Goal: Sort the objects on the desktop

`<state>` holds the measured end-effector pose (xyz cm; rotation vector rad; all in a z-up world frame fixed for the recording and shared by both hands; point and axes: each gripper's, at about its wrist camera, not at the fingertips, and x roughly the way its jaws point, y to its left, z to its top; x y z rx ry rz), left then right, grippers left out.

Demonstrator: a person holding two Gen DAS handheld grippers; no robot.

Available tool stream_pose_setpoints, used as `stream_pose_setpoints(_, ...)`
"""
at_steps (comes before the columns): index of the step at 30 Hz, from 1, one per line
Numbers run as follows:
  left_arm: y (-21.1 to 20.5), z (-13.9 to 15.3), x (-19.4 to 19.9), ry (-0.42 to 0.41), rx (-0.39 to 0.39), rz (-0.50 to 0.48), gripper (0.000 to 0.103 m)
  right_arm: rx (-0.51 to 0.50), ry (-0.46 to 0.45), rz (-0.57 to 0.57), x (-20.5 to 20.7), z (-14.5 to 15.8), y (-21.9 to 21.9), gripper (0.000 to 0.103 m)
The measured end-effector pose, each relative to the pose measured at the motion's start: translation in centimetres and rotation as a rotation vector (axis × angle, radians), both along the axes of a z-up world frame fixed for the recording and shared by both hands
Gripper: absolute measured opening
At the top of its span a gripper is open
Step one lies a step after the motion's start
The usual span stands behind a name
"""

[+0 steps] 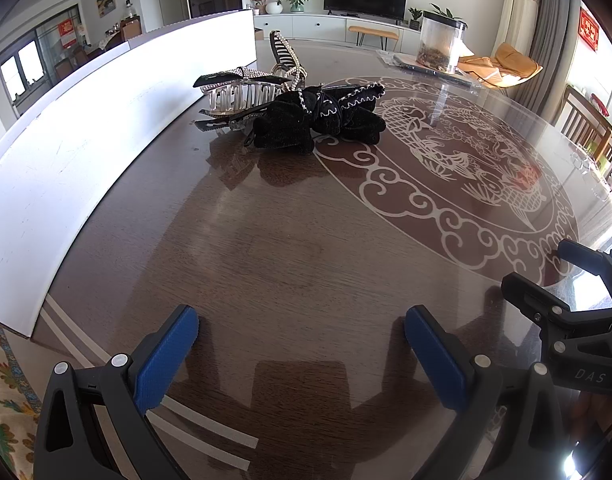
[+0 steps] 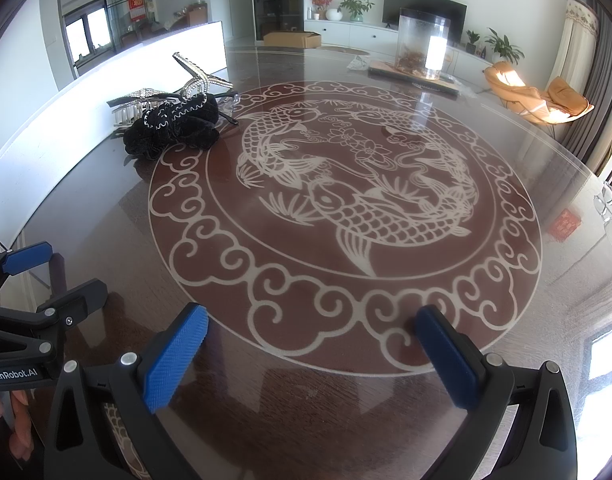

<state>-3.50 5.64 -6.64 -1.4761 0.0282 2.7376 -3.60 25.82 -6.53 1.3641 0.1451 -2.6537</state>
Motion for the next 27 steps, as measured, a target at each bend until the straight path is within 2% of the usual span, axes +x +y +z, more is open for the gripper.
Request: stream_pose_setpoints(27, -0.15, 0.00, -0.09, -0.006, 0.002, 0.004, 0.103, 0.000, 0.000, 0.000, 0.00, 0.00, -0.02, 0.103)
